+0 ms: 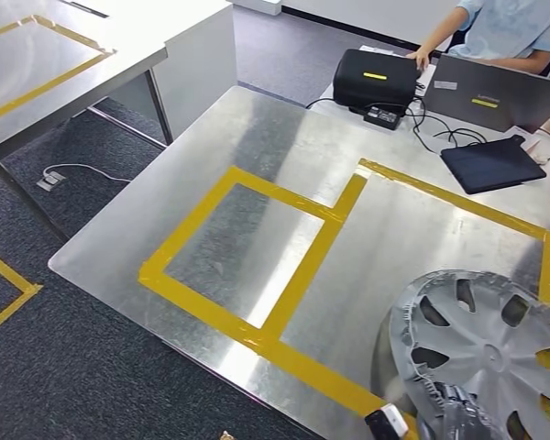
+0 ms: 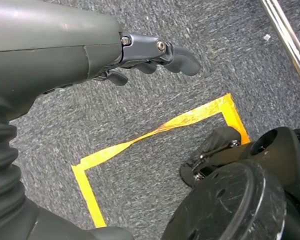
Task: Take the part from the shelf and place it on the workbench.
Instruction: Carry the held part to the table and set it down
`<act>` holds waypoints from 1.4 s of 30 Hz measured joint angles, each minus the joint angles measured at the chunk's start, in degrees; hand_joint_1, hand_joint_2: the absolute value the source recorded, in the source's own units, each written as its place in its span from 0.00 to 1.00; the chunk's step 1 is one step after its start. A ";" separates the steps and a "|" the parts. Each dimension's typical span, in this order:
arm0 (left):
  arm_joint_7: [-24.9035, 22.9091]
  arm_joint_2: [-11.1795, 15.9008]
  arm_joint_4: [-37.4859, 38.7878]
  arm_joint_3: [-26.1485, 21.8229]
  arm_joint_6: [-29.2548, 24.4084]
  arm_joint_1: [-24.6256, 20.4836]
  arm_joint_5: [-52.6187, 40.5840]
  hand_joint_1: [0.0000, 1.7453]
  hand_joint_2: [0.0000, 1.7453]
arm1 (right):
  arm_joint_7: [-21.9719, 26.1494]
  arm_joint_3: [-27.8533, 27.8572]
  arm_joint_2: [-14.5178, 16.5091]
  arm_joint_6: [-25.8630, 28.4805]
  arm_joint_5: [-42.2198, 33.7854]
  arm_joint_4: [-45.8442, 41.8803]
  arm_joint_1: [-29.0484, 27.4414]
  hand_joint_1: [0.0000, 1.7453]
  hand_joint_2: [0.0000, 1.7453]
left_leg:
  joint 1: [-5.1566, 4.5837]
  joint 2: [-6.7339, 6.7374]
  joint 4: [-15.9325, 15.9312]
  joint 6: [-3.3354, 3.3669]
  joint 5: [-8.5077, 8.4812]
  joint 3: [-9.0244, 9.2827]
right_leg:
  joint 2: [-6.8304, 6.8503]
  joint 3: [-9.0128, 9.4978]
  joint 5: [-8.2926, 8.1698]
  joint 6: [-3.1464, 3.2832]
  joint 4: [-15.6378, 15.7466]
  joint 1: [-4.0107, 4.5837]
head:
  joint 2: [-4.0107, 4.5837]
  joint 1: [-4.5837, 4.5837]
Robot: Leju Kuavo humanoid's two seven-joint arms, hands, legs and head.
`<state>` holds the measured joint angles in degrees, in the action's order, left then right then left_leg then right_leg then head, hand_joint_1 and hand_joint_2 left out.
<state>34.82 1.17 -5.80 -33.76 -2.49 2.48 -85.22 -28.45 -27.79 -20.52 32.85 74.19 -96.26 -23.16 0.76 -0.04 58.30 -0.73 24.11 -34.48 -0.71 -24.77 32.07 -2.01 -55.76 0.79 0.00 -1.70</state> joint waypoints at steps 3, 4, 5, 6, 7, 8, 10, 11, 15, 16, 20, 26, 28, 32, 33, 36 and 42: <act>0.00 0.14 -0.04 0.41 0.16 0.12 -0.02 0.00 1.00 | -1.80 -11.11 -4.96 0.50 0.09 0.97 4.37 1.00 1.00 | 0.03 -0.01 -0.02 0.02 -0.06 0.02 | 0.02 0.00 -0.04 0.02 -0.01 0.05 | 0.00 -0.02; 0.00 0.16 -0.05 0.55 0.19 0.11 -0.02 0.00 1.00 | -1.91 -13.84 -6.02 0.55 0.21 1.23 5.70 1.00 1.00 | 0.05 -0.01 -0.03 0.01 -0.06 0.04 | 0.00 0.00 -0.05 0.03 -0.01 0.08 | 0.00 -0.03; 0.00 0.18 -0.07 0.71 0.22 0.06 -0.03 0.00 1.00 | -1.96 -16.23 -6.84 0.55 0.38 1.49 7.00 1.00 1.00 | 0.08 0.00 -0.03 0.01 -0.06 0.05 | -0.01 0.01 -0.05 0.04 -0.01 0.10 | 0.00 -0.02; 0.00 0.20 -0.09 0.89 0.26 0.01 -0.03 0.00 1.00 | -1.97 -18.48 -7.50 0.51 0.60 1.76 8.31 1.00 1.00 | 0.11 0.00 -0.04 0.00 -0.06 0.06 | -0.02 0.00 -0.04 0.04 -0.01 0.12 | 0.00 -0.02; 0.00 0.21 -0.10 1.09 0.31 -0.04 -0.04 0.00 1.00 | -1.88 -20.55 -7.99 0.44 0.81 2.04 9.55 1.00 1.00 | 0.12 0.00 -0.05 0.00 -0.06 0.07 | -0.02 0.00 -0.04 0.05 -0.01 0.13 | 0.00 -0.02; 0.00 0.21 -0.13 1.27 0.38 -0.07 -0.05 0.00 1.00 | -1.75 -22.51 -8.36 0.34 1.02 2.32 10.70 1.00 1.00 | 0.14 0.00 -0.07 0.00 -0.06 0.08 | -0.02 0.00 -0.04 0.05 -0.01 0.14 | 0.00 -0.02; 0.00 0.21 -0.14 1.46 0.53 -0.10 -0.06 0.00 1.00 | -1.48 -25.66 -8.71 0.10 1.28 2.79 12.57 1.00 1.00 | 0.14 0.00 -0.10 -0.01 -0.06 0.10 | -0.01 0.00 -0.02 0.08 -0.01 0.14 | 0.00 -0.03; 0.00 0.21 -0.15 1.51 0.60 -0.11 -0.07 0.00 1.00 | -1.42 -26.88 -8.80 0.00 1.32 2.98 13.35 1.00 1.00 | 0.14 0.01 -0.12 -0.02 -0.06 0.10 | -0.01 0.00 -0.01 0.09 -0.01 0.14 | 0.00 -0.03; 0.00 0.21 -0.16 1.73 0.67 -0.12 -0.07 0.00 1.00 | -2.05 -29.51 -9.19 -0.09 1.12 3.50 15.17 1.00 1.00 | 0.15 0.00 -0.16 -0.05 -0.05 0.11 | 0.00 -0.01 0.02 0.14 -0.01 0.14 | 0.00 -0.02; 0.00 0.21 -0.17 1.77 0.67 -0.12 -0.07 0.00 1.00 | -2.58 -29.88 -9.36 -0.08 1.02 3.57 15.34 1.00 1.00 | 0.14 0.00 -0.16 -0.06 -0.05 0.10 | 0.00 0.00 0.03 0.15 -0.01 0.14 | 0.00 -0.02; -0.01 0.21 -0.17 1.79 0.68 -0.10 -0.04 0.00 1.00 | -5.82 -30.83 -10.29 0.10 0.79 3.61 15.47 1.00 1.00 | 0.14 0.00 -0.16 -0.05 -0.04 0.10 | 0.01 0.00 0.05 0.18 -0.01 0.13 | 0.00 -0.02; -0.02 0.21 -0.17 1.77 0.87 0.17 0.01 0.00 1.00 | -8.14 -29.98 -13.80 0.45 0.04 1.75 13.60 1.00 1.00 | 0.12 0.00 -0.16 -0.04 -0.03 0.11 | 0.01 -0.01 0.05 0.18 0.00 0.10 | 0.00 -0.02; -0.02 0.21 -0.17 1.76 0.97 0.27 0.03 0.00 1.00 | -8.16 -28.79 -14.81 0.25 -0.22 0.79 12.12 1.00 1.00 | 0.11 -0.01 -0.16 -0.04 -0.03 0.11 | 0.03 0.00 0.06 0.17 0.01 0.09 | 0.00 -0.02; -0.02 0.19 -0.17 1.75 0.98 0.45 0.04 0.00 1.00 | -8.16 -26.99 -16.09 0.16 -0.54 -0.68 9.75 1.00 1.00 | 0.11 -0.01 -0.16 -0.04 -0.02 0.12 | 0.03 0.00 0.06 0.18 0.01 0.09 | 0.00 -0.02; -0.02 0.19 -0.17 1.74 0.98 0.46 0.04 0.00 1.00 | -8.16 -26.66 -16.24 0.15 -0.58 -0.90 9.36 1.00 1.00 | 0.11 -0.01 -0.16 -0.04 -0.01 0.12 | 0.04 0.00 0.06 0.18 0.01 0.09 | 0.00 -0.02; -0.02 0.19 -0.17 1.74 0.98 0.49 0.04 0.00 1.00 | -8.16 -25.82 -16.55 0.05 -0.88 -1.50 8.33 1.00 1.00 | 0.11 -0.02 -0.16 -0.04 -0.02 0.12 | 0.06 0.01 0.08 0.20 0.01 0.10 | 0.00 -0.02; 0.00 0.16 -0.17 1.69 1.15 0.54 0.07 0.00 1.00 | -8.16 -24.00 -17.71 0.20 -2.11 -3.06 5.79 1.00 1.00 | 0.11 -0.02 -0.16 -0.05 -0.01 0.11 | 0.06 0.01 0.08 0.21 0.01 0.09 | 0.00 -0.02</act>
<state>34.82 1.33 -5.97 -32.08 -1.35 3.02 -85.15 -36.61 -51.79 -38.22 33.05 72.09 -99.32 -17.38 0.87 -0.06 58.14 -0.78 24.10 -34.36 -0.66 -24.75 32.15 -1.80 -55.76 0.89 0.00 -1.72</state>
